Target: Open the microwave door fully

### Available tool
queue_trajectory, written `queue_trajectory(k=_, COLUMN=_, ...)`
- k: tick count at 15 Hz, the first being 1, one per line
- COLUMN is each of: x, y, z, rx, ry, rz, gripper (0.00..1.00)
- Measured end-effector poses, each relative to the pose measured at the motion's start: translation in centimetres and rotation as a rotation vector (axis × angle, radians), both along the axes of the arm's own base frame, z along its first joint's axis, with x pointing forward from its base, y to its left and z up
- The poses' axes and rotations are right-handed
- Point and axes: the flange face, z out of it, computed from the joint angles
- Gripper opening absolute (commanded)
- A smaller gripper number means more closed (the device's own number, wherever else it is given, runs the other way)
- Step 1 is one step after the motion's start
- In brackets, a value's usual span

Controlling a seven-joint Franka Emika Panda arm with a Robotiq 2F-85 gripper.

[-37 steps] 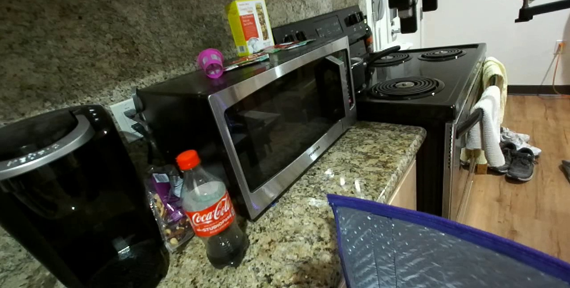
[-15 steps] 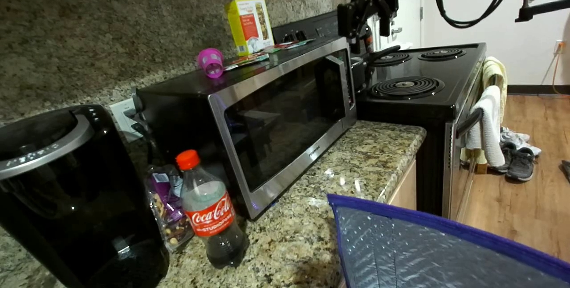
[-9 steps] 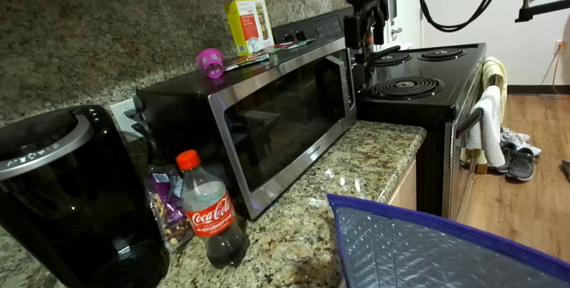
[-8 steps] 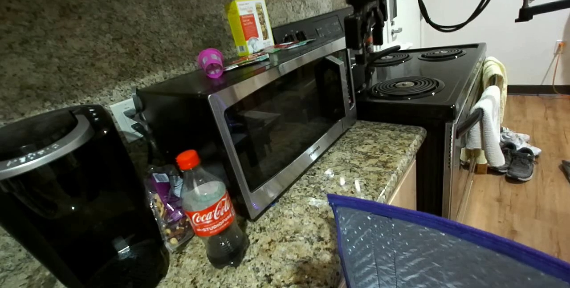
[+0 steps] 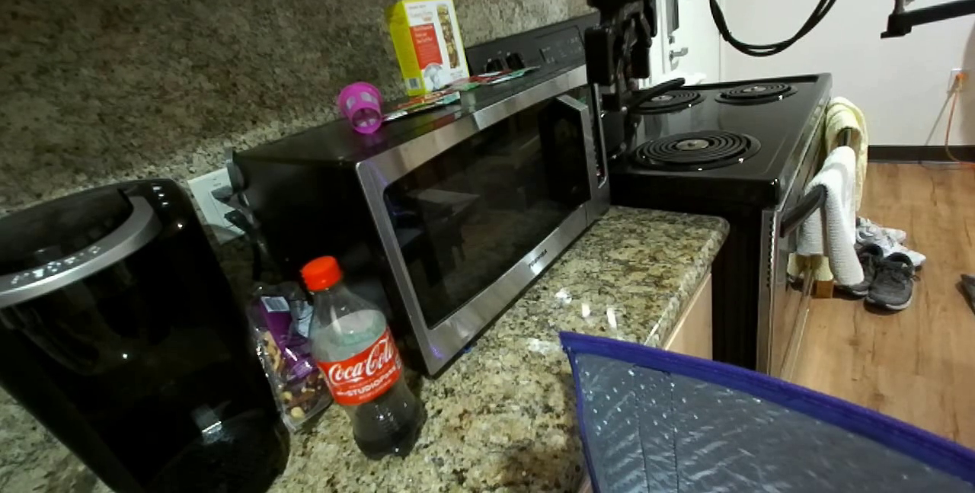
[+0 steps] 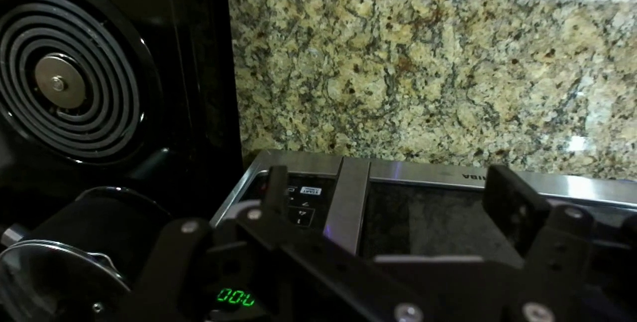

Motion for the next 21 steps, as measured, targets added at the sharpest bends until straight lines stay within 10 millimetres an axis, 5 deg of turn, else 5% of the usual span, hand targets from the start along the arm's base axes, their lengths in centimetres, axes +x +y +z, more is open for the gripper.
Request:
queue_trajectory(k=10, x=2.8, y=-2.8, z=-0.7, rx=0.106, ry=-0.129, rz=-0.036, gripper=1.00)
queue_trajectory(k=16, x=4.0, y=-3.2, z=-3.0, rx=0.236, ry=-0.107, rz=0.073, gripper=1.00)
queue_trajectory(k=21, x=4.2, y=-3.7, z=-3.0, rx=0.224, ry=-0.109, rz=0.082, gripper=1.00)
